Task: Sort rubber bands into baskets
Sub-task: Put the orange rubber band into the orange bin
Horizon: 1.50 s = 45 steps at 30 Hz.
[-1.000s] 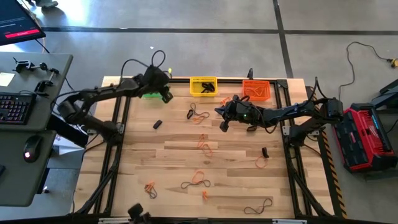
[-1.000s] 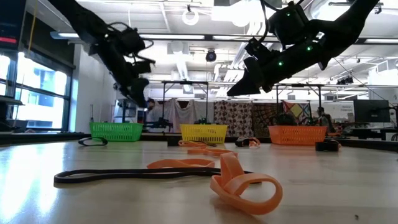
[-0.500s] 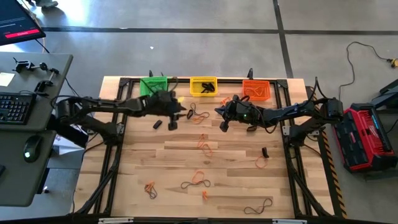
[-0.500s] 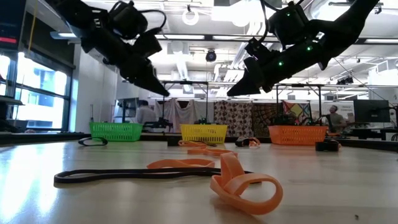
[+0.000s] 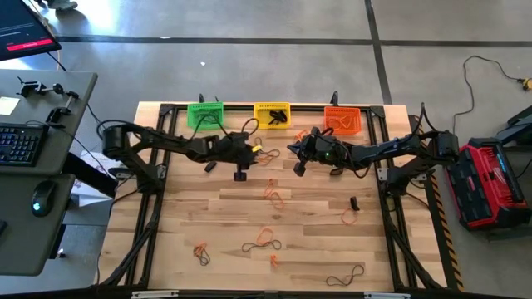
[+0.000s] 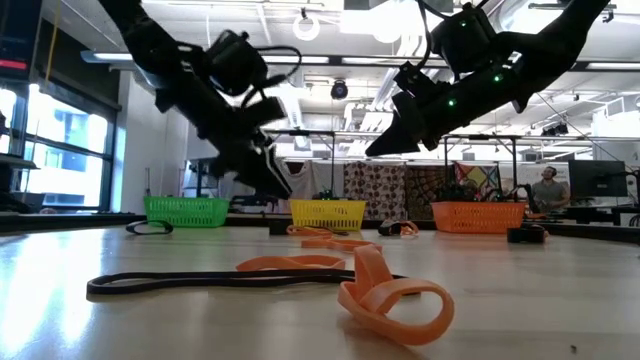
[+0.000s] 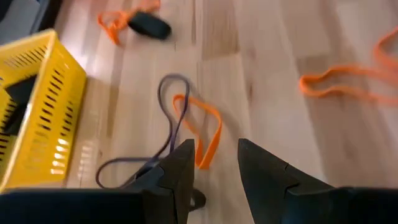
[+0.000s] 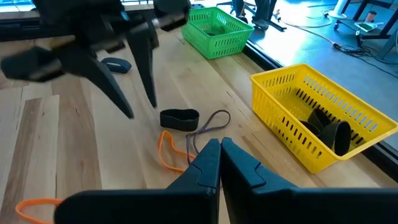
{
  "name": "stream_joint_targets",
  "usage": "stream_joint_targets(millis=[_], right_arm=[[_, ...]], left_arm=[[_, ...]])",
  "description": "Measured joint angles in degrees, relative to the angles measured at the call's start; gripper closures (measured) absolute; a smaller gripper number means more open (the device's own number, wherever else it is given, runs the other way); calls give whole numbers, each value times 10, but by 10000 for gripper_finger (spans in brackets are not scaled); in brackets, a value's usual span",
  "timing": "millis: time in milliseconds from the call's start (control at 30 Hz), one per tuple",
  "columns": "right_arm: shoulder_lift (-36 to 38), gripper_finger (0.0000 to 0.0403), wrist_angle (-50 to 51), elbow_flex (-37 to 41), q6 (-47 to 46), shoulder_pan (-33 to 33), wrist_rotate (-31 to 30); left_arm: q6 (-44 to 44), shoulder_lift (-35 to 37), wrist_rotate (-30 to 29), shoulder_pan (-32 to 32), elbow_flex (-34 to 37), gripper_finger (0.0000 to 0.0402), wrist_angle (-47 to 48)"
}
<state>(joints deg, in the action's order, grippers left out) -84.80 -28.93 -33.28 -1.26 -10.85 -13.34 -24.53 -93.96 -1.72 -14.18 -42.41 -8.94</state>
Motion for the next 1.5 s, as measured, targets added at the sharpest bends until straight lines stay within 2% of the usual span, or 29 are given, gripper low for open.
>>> stream_joint_targets(millis=[300, 433, 733, 867, 1133, 1367, 1500], right_arm=[[0, 402, 1, 0, 0, 0, 0], [0, 402, 5, 0, 0, 0, 0], [0, 402, 5, 0, 0, 0, 0], [0, 402, 5, 0, 0, 0, 0], [0, 402, 4, 0, 0, 0, 0], [0, 402, 4, 0, 1, 2, 5], [0, 399, 0, 0, 31, 23, 19]], left_arm=[[-33, -60, -28, 14, -35, 286, 0], [-59, -82, -64, 15, -41, 286, 0], [-66, -105, -101, 15, -40, 289, -2], [-66, -111, -96, 12, -41, 312, -5], [-94, -113, -90, 17, -40, 392, -16], [-59, -92, -91, 19, -40, 400, -13], [-11, -62, -56, 14, -40, 401, -12]])
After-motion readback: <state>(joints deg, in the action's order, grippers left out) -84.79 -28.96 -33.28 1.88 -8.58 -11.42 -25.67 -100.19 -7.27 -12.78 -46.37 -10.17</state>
